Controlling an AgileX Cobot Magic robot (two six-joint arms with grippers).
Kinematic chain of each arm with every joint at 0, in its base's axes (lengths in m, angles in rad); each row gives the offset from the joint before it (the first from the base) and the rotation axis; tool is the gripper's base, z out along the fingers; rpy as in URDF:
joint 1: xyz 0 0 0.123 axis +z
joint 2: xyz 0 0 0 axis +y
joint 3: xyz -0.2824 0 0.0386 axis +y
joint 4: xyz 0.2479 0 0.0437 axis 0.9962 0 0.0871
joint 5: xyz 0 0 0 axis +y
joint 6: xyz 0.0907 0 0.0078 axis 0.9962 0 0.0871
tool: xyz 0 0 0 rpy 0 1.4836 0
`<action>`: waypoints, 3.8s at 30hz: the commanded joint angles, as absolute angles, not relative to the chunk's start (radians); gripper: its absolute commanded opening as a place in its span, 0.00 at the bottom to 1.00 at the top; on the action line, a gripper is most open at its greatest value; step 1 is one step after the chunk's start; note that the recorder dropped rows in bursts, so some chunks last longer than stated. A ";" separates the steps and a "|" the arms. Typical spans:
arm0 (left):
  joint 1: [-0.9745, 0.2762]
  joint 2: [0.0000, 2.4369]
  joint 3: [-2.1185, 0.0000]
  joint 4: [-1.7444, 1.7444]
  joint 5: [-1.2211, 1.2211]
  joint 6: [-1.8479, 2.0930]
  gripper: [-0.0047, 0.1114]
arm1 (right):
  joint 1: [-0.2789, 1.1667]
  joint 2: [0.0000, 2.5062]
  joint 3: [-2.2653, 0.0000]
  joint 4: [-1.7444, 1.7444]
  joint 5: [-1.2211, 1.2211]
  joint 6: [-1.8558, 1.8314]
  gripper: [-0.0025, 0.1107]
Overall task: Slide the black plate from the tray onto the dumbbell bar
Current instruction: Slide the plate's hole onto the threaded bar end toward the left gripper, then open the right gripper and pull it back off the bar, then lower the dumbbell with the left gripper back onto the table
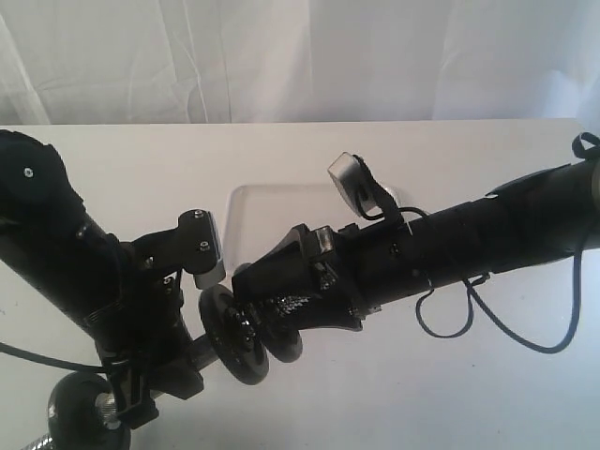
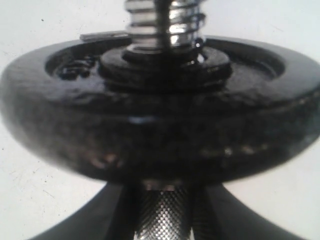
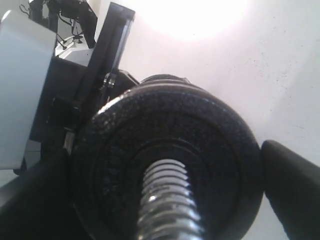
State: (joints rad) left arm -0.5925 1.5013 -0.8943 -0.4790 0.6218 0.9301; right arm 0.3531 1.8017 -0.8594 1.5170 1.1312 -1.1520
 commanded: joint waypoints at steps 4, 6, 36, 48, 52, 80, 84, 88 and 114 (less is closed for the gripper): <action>-0.592 1.458 -0.921 -0.604 0.615 0.915 0.04 | 0.371 1.794 -0.857 1.582 1.210 -1.166 0.02; -0.592 1.458 -0.921 -0.604 0.615 0.915 0.04 | 0.371 1.794 -0.857 1.584 1.210 -1.166 0.02; -0.592 1.458 -0.921 -0.546 0.638 0.922 0.04 | 0.057 1.794 -0.929 1.447 1.221 -0.994 0.88; -0.592 1.471 -0.883 -0.500 0.593 1.088 0.04 | -0.033 1.610 -0.994 1.465 1.221 -0.962 0.02; -0.592 1.523 -0.883 -0.510 0.596 1.128 0.04 | 0.060 1.523 -0.992 1.430 1.221 -0.991 0.02; -0.592 1.615 -0.882 -0.515 0.607 1.179 0.08 | 0.200 1.513 -0.992 1.407 1.221 -0.991 0.02; -0.592 1.615 -0.882 -0.515 0.624 1.170 0.25 | 0.200 1.513 -0.992 1.401 1.221 -0.991 0.02; -0.592 1.615 -0.882 -0.511 0.624 1.156 0.39 | 0.200 1.513 -0.992 1.401 1.221 -0.991 0.02; -0.592 1.665 -0.850 -0.363 0.618 1.069 0.45 | 0.200 1.513 -0.992 1.401 1.221 -0.991 0.02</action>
State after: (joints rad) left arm -0.5925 1.6608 -0.8562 -0.3606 0.6081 1.0778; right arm 0.1981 1.5217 -0.9860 1.4025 1.2159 -0.9763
